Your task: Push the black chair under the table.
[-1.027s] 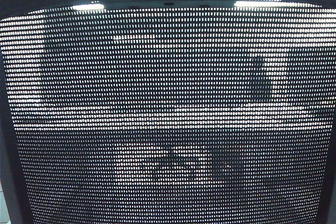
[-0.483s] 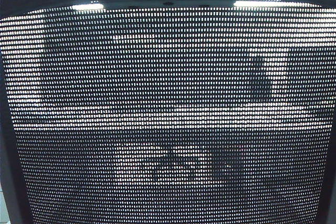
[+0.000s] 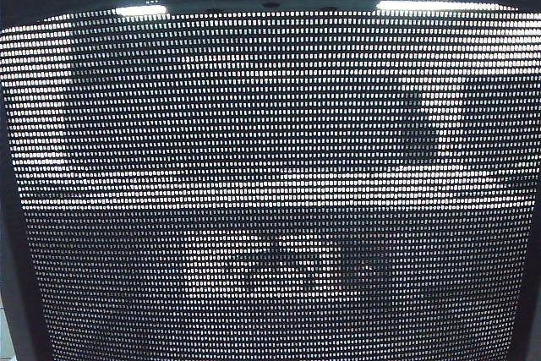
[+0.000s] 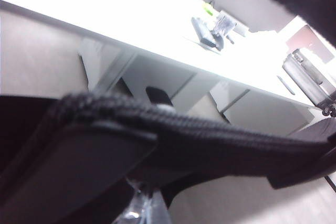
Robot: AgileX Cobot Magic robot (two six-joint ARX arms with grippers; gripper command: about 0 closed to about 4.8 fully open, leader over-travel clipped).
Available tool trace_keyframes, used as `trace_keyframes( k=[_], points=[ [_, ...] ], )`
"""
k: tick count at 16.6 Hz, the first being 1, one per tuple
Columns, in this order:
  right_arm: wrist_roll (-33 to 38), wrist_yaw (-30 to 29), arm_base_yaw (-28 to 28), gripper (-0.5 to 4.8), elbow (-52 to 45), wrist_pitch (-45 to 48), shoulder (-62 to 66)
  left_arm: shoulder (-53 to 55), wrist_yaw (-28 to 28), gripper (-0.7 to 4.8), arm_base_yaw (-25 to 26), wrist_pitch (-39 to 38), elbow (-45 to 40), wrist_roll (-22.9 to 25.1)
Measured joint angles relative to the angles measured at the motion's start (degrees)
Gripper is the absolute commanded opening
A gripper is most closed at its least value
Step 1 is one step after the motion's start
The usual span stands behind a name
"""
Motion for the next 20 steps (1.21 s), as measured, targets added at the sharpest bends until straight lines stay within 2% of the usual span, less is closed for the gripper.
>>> trace_keyframes(
  k=[4,6,11,14,20],
  points=[
    [-0.48,0.02,0.22,-0.06,-0.55,4.48,5.55,0.22,-1.53,-0.06,0.02,0.72,0.0,-0.15],
    [-1.16,0.52,2.95,-0.06,-0.55,6.38,7.8,1.44,-1.68,-0.06,0.02,0.74,0.0,-0.15],
    [-1.25,14.67,13.2,-0.06,-0.59,10.25,9.6,2.45,-1.88,-0.06,0.0,2.16,0.0,-0.13],
    [-1.2,18.12,13.22,-0.06,-0.61,10.32,9.6,4.5,-1.16,-0.06,0.0,2.89,0.0,-0.15],
    [-1.2,19.8,13.25,-0.06,-0.68,10.38,9.62,6.71,-0.83,-0.06,-0.09,4.5,0.0,0.04]
  ],
)
